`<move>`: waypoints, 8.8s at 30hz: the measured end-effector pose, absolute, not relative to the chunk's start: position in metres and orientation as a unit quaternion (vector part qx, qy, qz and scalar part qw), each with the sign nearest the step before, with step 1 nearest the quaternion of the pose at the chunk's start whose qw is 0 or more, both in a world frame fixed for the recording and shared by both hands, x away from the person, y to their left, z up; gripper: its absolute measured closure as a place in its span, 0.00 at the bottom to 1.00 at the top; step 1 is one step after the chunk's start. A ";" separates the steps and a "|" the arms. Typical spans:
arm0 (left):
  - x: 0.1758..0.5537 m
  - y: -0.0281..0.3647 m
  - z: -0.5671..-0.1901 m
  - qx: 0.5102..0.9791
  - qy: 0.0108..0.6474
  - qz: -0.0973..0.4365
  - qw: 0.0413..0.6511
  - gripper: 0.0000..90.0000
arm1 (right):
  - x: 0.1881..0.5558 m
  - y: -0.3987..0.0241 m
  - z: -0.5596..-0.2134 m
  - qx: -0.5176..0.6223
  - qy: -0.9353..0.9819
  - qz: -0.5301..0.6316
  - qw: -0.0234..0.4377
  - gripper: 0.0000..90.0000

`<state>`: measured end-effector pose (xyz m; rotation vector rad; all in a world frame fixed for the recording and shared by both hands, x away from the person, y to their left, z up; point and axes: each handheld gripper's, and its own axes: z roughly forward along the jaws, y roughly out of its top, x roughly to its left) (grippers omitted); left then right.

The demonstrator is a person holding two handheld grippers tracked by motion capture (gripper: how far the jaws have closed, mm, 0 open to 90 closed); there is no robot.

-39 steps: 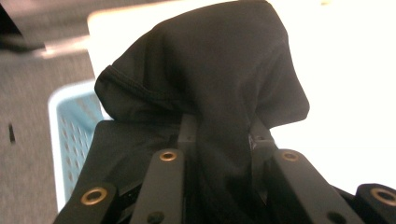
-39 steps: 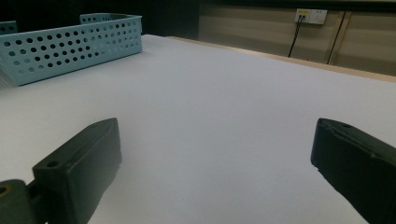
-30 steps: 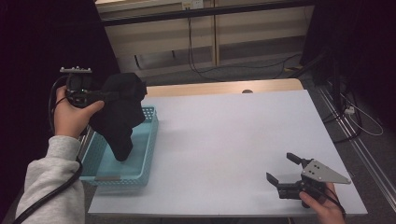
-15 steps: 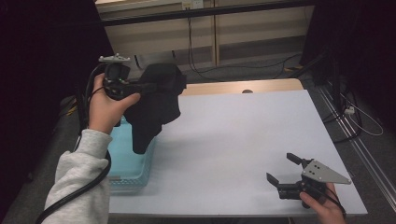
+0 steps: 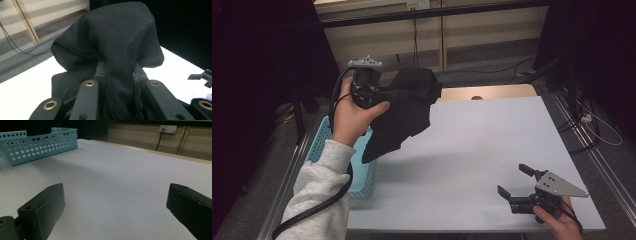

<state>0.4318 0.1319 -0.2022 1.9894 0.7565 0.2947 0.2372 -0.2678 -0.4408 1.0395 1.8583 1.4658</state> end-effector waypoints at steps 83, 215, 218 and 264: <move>0.392 0.098 -0.386 0.823 0.282 0.105 0.482 0.25 | 0.275 -0.227 -0.443 0.378 0.722 0.506 0.281 0.02; 0.345 0.105 -0.405 0.865 0.249 0.039 0.433 0.62 | 0.279 -0.206 -0.442 0.335 0.754 0.507 0.251 0.02; 0.338 0.098 -0.415 0.874 0.239 0.026 0.422 0.65 | 0.279 -0.206 -0.442 0.335 0.753 0.507 0.252 0.02; 0.364 0.180 -0.385 0.757 0.382 0.059 0.527 0.95 | 0.321 -0.194 -0.447 0.369 0.767 0.456 0.260 0.04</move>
